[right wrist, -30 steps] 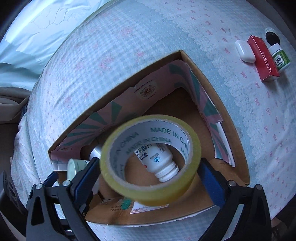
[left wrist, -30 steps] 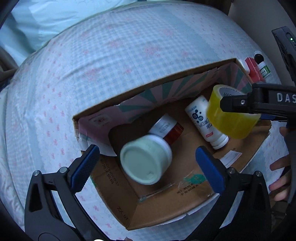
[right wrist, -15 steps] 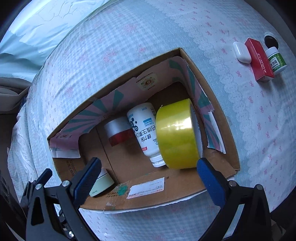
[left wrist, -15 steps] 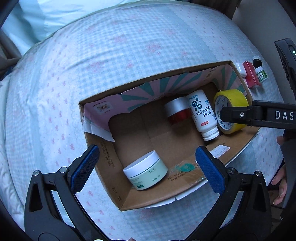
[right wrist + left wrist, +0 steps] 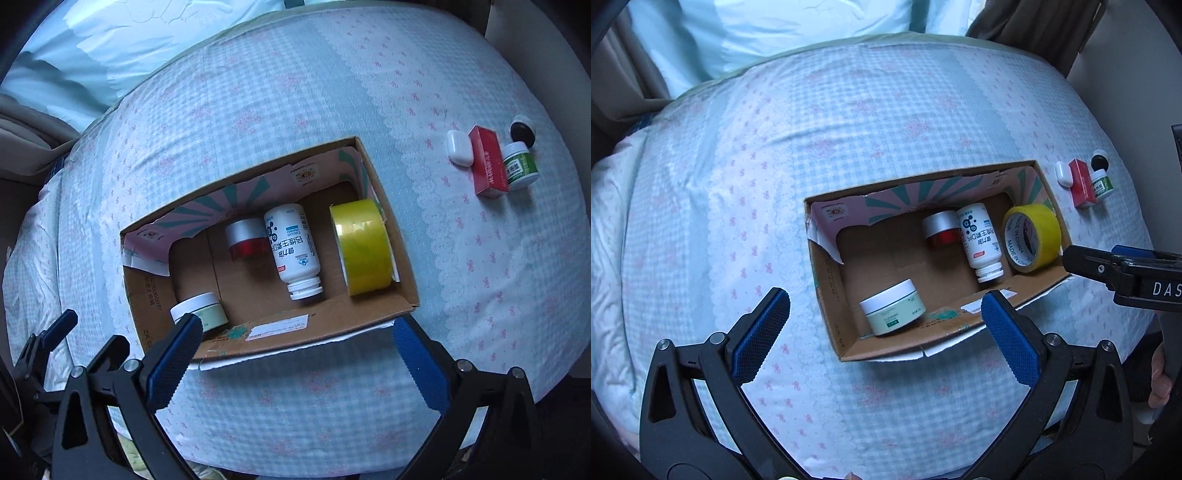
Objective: Organize rigid objects
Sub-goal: 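Open both tools to release the lid and tape into the box, then move both tools toward the red box and black-white jar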
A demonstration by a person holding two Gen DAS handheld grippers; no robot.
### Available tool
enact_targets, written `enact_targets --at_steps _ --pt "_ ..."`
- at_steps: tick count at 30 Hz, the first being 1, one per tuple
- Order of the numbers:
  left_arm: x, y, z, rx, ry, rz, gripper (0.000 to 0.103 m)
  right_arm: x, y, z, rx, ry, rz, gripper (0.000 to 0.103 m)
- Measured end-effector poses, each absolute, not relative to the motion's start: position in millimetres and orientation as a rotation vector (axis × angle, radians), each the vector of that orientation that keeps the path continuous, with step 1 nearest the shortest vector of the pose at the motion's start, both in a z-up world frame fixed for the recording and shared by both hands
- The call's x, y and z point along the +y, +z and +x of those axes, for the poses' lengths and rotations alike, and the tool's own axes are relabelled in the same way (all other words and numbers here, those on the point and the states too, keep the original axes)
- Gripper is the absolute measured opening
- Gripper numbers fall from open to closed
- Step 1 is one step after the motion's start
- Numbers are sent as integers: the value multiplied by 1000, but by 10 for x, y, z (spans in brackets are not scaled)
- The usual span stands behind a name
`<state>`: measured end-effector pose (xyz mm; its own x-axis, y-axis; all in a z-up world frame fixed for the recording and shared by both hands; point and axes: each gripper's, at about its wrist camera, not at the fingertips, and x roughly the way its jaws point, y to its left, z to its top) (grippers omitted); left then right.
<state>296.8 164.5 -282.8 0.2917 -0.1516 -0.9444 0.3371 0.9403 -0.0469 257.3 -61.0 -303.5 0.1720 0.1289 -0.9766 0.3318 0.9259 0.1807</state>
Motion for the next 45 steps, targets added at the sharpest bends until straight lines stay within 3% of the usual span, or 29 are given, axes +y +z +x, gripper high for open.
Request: enact_targets --at_steps 10,19,31,45 --pt "1218 -2116 2557 1133 -363 107 103 -1348 -2274 2037 1234 -108 247 103" --pt "63 -1992 2222 1109 -362 113 103 -2645 -2192 1704 1174 -42 150 103" --pt "-1716 -2499 2211 1201 -476 139 103 -4118 -2509 1885 1172 131 -44 103" --pt "-2755 -3851 2892 1400 -483 273 99 -5020 -3538 2670 1283 29 24 103"
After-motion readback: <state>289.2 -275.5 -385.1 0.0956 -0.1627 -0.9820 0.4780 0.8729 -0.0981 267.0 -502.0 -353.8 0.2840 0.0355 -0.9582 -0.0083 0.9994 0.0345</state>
